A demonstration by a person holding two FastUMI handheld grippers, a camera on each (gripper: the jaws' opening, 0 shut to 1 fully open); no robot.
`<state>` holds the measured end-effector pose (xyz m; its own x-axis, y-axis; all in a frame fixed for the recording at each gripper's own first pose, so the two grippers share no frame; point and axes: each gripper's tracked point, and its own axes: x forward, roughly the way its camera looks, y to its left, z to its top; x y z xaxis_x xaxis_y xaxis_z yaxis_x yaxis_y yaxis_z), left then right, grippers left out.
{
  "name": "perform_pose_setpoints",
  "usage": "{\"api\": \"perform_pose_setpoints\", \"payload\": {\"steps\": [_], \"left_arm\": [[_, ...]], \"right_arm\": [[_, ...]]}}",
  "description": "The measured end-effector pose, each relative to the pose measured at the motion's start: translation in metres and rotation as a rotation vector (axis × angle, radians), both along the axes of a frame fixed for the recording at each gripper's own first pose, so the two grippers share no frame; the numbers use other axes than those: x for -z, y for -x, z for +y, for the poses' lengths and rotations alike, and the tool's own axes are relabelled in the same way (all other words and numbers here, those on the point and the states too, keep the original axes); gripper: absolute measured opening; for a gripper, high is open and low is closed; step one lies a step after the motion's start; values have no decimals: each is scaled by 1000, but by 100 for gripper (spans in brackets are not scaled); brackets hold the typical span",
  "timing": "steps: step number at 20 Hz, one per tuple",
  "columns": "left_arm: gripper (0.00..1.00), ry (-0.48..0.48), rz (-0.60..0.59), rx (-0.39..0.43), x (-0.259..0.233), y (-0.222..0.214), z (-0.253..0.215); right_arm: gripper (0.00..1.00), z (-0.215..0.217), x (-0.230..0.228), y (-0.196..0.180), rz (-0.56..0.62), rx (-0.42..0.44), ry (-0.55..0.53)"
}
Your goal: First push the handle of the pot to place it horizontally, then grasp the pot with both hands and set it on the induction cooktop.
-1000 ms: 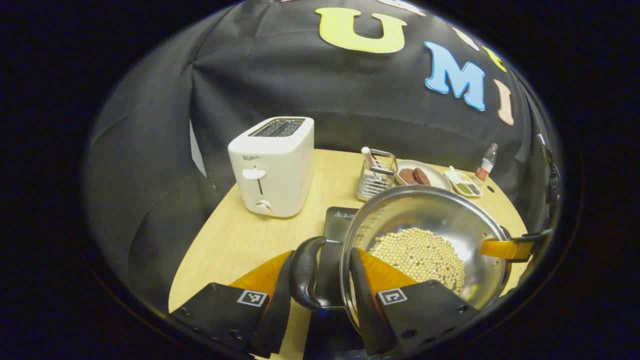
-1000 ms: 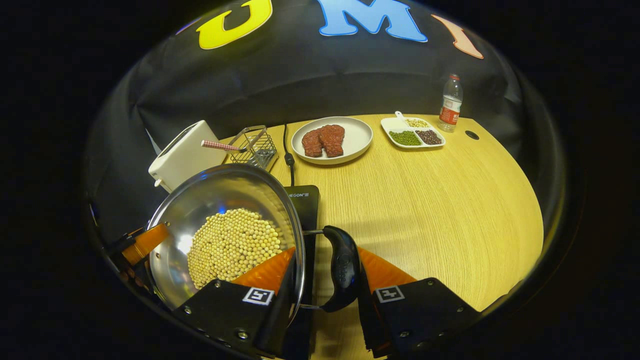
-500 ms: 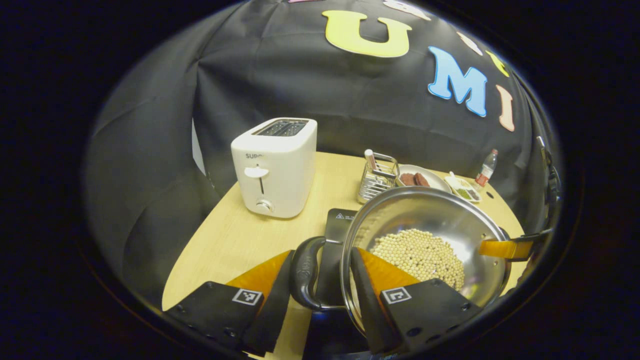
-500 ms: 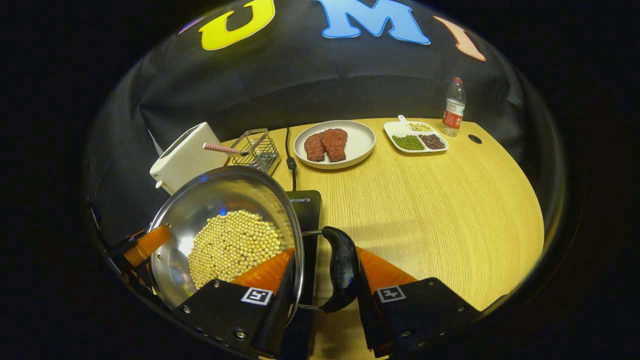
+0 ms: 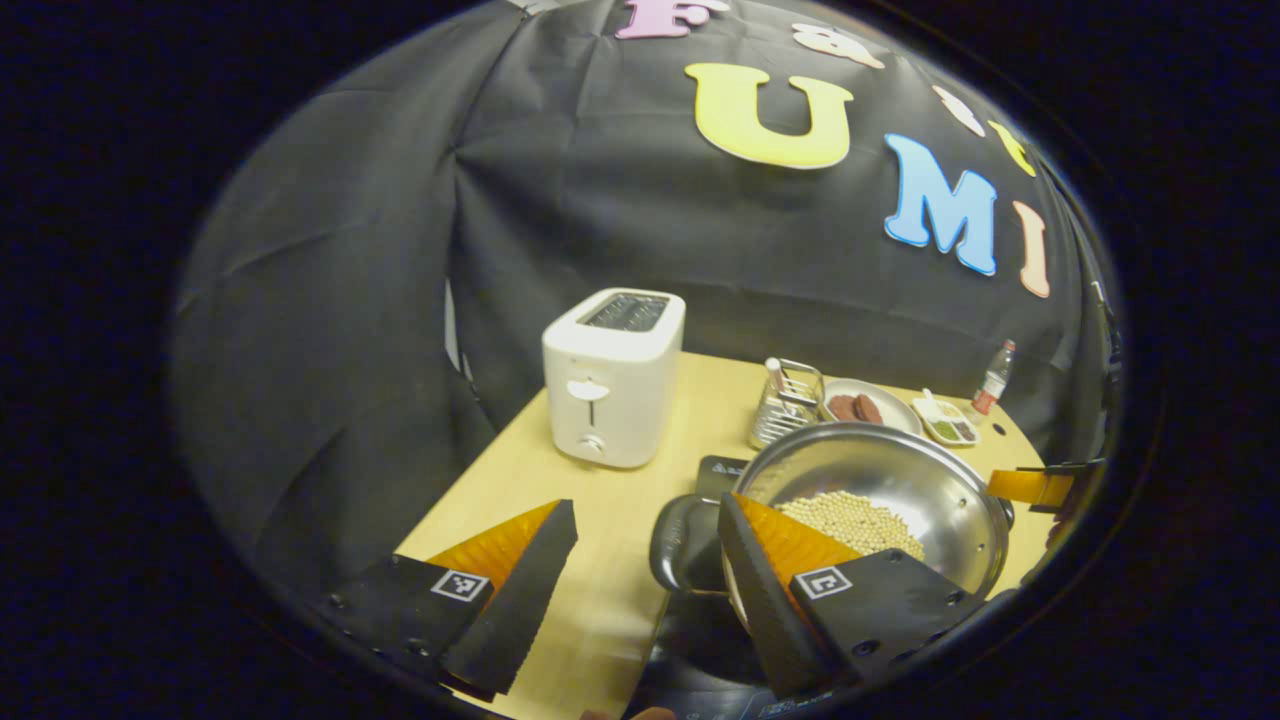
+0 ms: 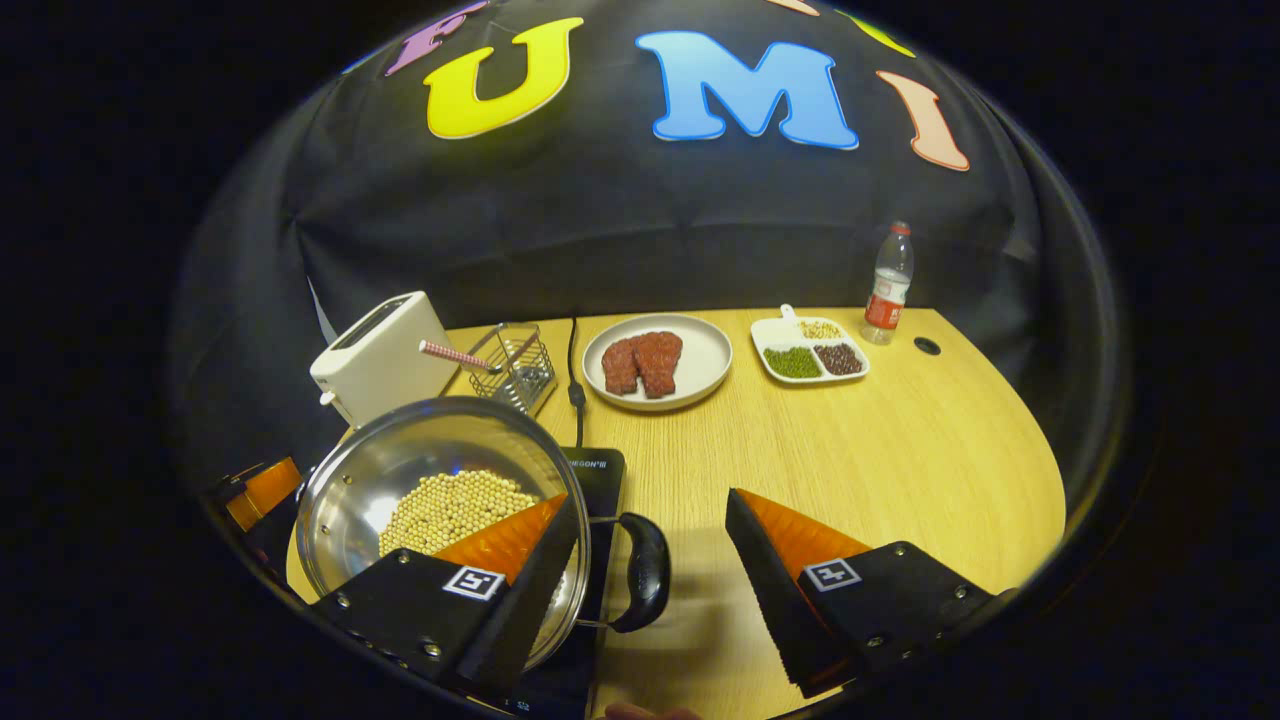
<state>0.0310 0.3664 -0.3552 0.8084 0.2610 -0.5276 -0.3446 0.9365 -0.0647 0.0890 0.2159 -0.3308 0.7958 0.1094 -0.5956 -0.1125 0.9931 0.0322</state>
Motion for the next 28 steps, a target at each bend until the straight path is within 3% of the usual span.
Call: {"api": "perform_pose_setpoints", "payload": {"steps": [6,11,15,23,28], "left_arm": [[95,-69,-138,10,-110,7,-48],[96,-79,-292,75,-214,-3,-148],[94,-55,-388,154,-276,-13,-248],[95,-67,-507,256,-367,7,-384],[95,-39,-509,247,-367,20,-407]], "right_arm": [[93,-30,-89,4,-181,-30,-8],[93,-59,-175,19,-333,-63,-20],[93,-95,-244,41,-445,-44,-32],[93,-169,-329,99,-541,5,-65],[92,-199,-332,110,-551,30,-62]]}}
